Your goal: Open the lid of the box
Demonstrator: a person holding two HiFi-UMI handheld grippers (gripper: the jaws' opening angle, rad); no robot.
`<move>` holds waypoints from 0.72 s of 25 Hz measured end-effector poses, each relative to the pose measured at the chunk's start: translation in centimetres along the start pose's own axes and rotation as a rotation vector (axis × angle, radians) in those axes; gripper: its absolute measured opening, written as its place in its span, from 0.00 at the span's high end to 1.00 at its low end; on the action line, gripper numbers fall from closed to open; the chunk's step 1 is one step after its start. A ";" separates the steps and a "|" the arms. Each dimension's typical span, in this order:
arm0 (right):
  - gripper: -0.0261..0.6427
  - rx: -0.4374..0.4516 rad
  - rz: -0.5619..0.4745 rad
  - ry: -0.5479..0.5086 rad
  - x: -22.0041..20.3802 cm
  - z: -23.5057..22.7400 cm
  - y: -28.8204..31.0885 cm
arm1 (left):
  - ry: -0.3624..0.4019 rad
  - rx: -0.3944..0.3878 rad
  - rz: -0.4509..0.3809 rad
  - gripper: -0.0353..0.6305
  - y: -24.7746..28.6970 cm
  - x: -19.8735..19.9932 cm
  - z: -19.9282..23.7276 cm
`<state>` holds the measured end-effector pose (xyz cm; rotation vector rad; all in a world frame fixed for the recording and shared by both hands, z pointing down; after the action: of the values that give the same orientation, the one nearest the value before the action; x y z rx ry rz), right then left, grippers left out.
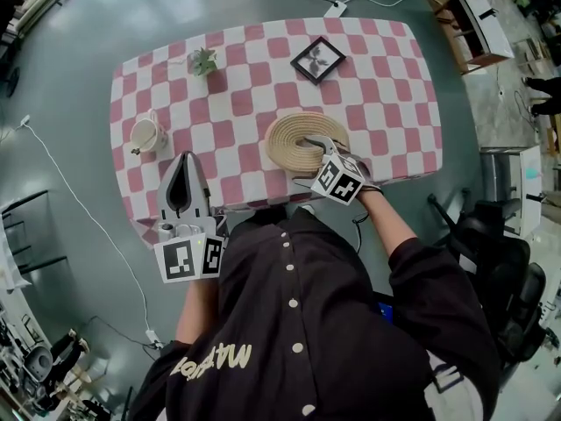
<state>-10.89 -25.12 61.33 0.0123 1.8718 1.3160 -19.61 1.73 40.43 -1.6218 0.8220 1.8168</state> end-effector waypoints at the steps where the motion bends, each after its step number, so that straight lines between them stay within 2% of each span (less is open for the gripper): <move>1: 0.29 0.006 0.015 -0.009 -0.1 0.0 0.2 | -0.001 0.001 0.002 0.93 0.1 -0.1 0.0; 9: 0.31 0.039 0.132 -0.084 -0.4 0.2 1.4 | -0.017 0.006 0.022 0.93 0.5 -0.6 0.3; 18: 0.32 0.031 0.374 -0.163 -0.4 0.5 3.5 | -0.026 0.003 0.035 0.93 1.3 -1.0 0.6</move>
<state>-11.77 -23.31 64.25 0.4926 1.8046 1.4841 -20.92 1.34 41.58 -1.5872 0.8466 1.8563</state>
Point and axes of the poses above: the fingertips, and each gripper's own axes: y forward along the fingers, z to its left, x out of its top, the point moved 10 cm from there along -y, backward along the fingers, and after that the axes turned 4 degrees about y, right-handed, at the moved point
